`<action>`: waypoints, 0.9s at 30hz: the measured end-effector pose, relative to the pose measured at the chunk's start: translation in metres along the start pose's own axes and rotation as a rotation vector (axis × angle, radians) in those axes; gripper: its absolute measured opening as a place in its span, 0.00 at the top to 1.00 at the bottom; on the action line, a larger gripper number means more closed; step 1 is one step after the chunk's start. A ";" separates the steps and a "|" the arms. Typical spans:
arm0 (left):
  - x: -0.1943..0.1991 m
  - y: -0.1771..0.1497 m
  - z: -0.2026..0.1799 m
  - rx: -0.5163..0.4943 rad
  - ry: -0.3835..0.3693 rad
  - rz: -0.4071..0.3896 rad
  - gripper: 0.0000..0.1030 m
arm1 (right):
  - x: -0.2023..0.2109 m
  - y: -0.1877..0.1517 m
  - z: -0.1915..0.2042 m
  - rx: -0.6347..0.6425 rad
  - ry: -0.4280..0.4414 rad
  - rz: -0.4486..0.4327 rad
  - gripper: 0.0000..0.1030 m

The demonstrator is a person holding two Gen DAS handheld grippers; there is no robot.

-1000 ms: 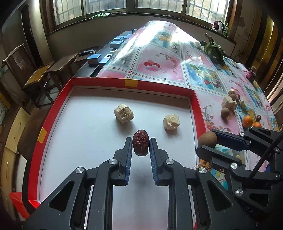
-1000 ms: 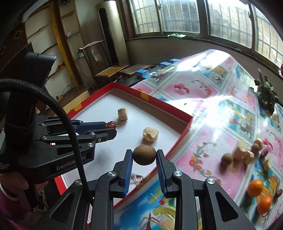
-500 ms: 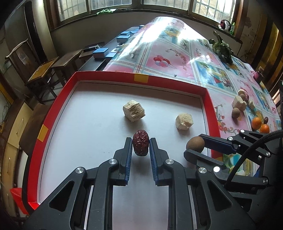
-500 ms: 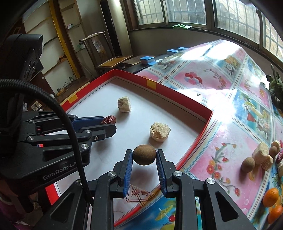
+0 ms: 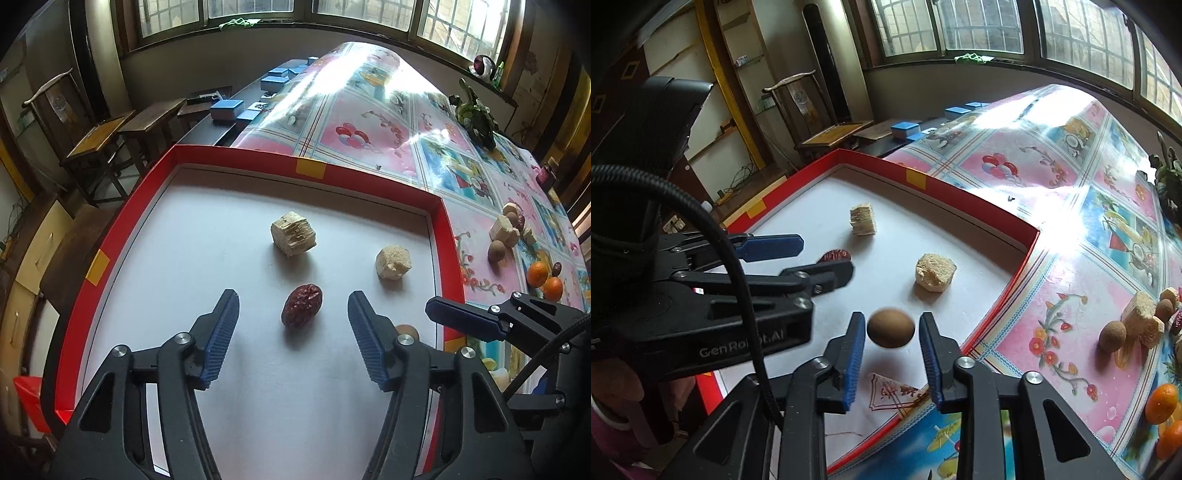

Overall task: Organize fruits
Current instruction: 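Lower the brown round fruit into the tray and open the right gripper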

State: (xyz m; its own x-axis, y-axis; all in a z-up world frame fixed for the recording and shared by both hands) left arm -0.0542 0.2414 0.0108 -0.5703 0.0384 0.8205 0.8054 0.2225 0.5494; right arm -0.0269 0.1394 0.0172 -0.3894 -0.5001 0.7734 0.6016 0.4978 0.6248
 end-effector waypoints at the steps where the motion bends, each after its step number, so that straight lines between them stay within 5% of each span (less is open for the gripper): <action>1: 0.001 0.000 0.000 -0.001 0.004 -0.003 0.40 | -0.001 0.000 0.000 -0.001 0.001 0.002 0.67; 13: 0.011 -0.003 -0.013 -0.024 -0.006 -0.018 0.40 | 0.034 -0.012 -0.006 -0.028 -0.009 -0.046 0.67; 27: 0.012 -0.004 -0.079 -0.114 -0.094 -0.009 0.40 | 0.091 -0.055 -0.071 -0.169 -0.121 -0.091 0.67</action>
Point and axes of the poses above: each gripper's, at about its wrist camera, not at the fingertips, and x roughly against the way its jaws point, z to its left, y to its top, the point moved 3 cm from there along -x, roughly the way its jaws point, and after that the axes turned 8 degrees about -y, right-handed, at the moved point
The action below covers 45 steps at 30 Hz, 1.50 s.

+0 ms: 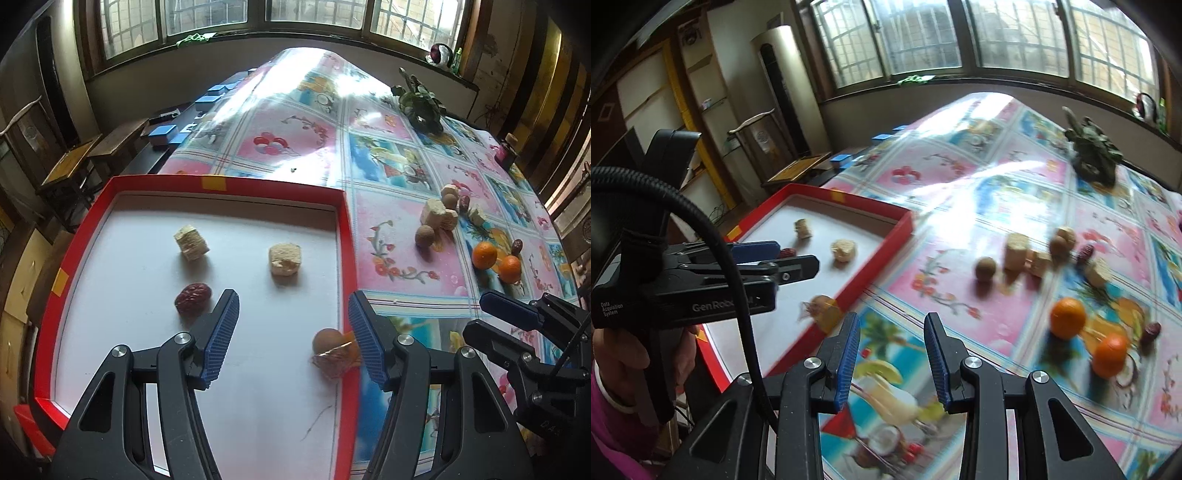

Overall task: Organize fruits
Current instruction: 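Lower the brown round fruit into the tray and open the right gripper, then move the left gripper to the brown round fruit and close on it while the right gripper reaches the orange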

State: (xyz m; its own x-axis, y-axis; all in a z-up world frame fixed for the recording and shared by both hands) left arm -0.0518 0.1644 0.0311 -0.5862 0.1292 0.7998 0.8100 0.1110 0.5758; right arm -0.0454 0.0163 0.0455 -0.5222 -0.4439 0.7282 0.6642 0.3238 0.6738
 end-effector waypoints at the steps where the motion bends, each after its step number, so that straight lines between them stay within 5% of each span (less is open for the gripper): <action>1: -0.001 0.001 -0.006 -0.009 -0.006 0.001 0.40 | 0.003 -0.003 -0.008 -0.013 -0.011 0.000 0.66; 21: -0.053 0.027 -0.099 -0.118 -0.140 0.082 0.40 | 0.043 -0.053 -0.115 -0.204 -0.132 -0.018 0.60; 45: -0.109 0.053 -0.110 -0.120 -0.092 0.111 0.40 | 0.038 -0.055 -0.151 -0.241 -0.119 -0.024 0.59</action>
Point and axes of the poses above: each gripper's, at about its wrist camera, not at the fingertips, and x roughly against the way its jaws point, z to its left, y to its top, the point moved 3 cm from there along -x, roughly the way its jaws point, and after that the axes turned 8 degrees about -y, right-handed, at the moved point
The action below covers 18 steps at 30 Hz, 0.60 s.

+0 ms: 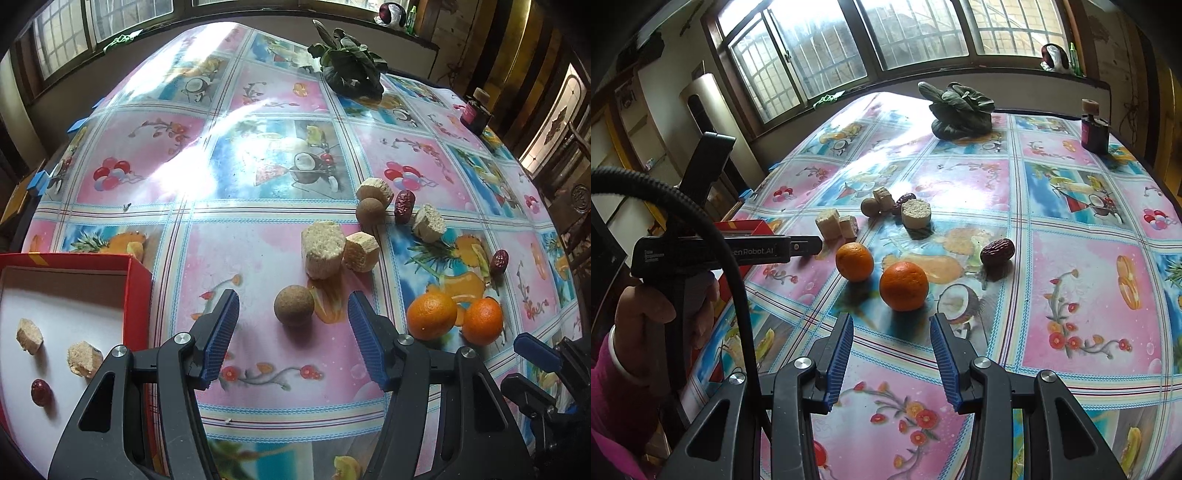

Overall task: Organize fruits
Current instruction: 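Move the left gripper to the brown round fruit and close on it while the right gripper reaches the orange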

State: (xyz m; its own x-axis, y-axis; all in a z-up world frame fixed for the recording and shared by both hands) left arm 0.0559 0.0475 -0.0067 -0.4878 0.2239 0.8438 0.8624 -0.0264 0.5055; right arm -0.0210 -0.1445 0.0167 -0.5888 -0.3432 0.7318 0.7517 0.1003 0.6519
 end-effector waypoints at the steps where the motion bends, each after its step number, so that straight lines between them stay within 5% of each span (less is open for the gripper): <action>1: -0.002 0.000 0.000 -0.001 0.000 0.003 0.40 | -0.001 0.000 -0.001 -0.001 0.000 0.002 0.59; 18: -0.010 0.003 0.004 -0.014 0.009 -0.009 0.46 | -0.037 0.024 0.009 0.104 -0.094 0.046 0.58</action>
Point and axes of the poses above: each gripper's, at about its wrist camera, not at the fingertips, and x roughly against the way its jaws point, z to its left, y to its top, the point moved 3 cm from there along -x, roughly the way its jaws point, and after that the axes turned 8 degrees about -y, right-handed, at the moved point
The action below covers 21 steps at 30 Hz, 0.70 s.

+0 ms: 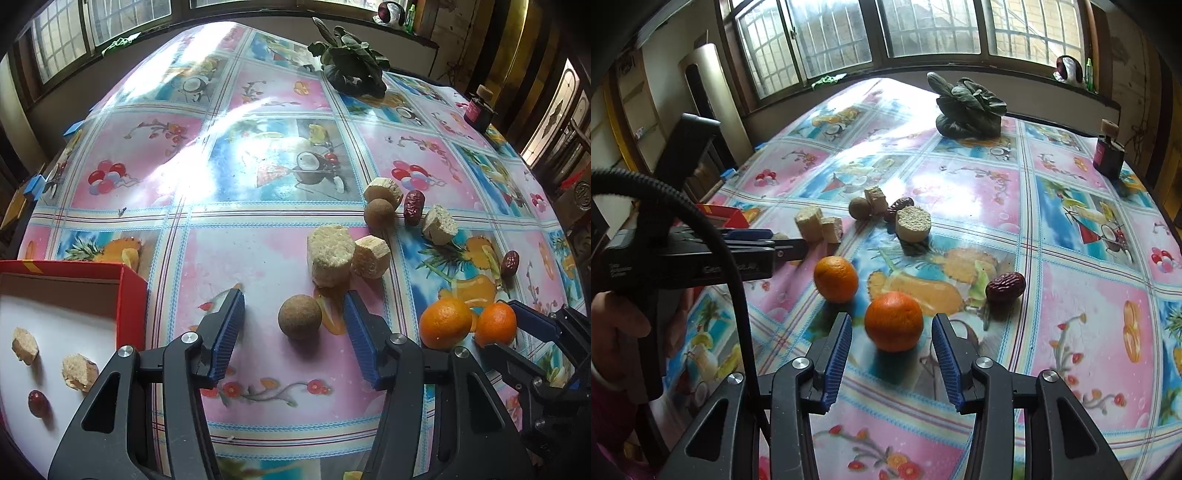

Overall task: Organize fruits
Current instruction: 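Move the left gripper to the brown round fruit and close on it while the right gripper reaches the orange, then carry the brown fruit into the tray and open the left gripper while the right gripper places the orange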

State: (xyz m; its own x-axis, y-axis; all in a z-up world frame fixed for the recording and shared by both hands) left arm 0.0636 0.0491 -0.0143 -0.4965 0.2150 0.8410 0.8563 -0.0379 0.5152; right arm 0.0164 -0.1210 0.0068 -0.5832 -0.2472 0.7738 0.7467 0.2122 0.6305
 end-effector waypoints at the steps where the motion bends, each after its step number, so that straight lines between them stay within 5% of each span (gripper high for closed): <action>1: 0.000 0.000 -0.001 -0.006 0.004 -0.002 0.46 | -0.004 0.001 0.001 0.007 -0.005 0.008 0.58; 5: 0.001 -0.001 0.001 -0.011 0.025 -0.015 0.80 | -0.010 0.000 0.003 0.024 -0.016 0.006 0.68; 21: 0.061 -0.033 -0.007 -0.052 -0.057 -0.055 0.80 | 0.036 -0.020 0.011 -0.057 0.018 -0.052 0.68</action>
State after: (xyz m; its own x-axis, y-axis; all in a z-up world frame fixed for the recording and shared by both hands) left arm 0.0036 0.0562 0.0211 -0.5321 0.2733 0.8014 0.8188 -0.0746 0.5691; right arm -0.0224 -0.1240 0.0225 -0.6165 -0.2732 0.7384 0.7326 0.1445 0.6652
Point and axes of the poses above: each gripper's, at about its wrist camera, not at the fingertips, and x roughly against the way its jaws point, z to its left, y to its top, the point moved 3 cm from there along -x, roughly the way its jaws point, and after that the axes turned 8 degrees about -y, right-handed, at the moved point
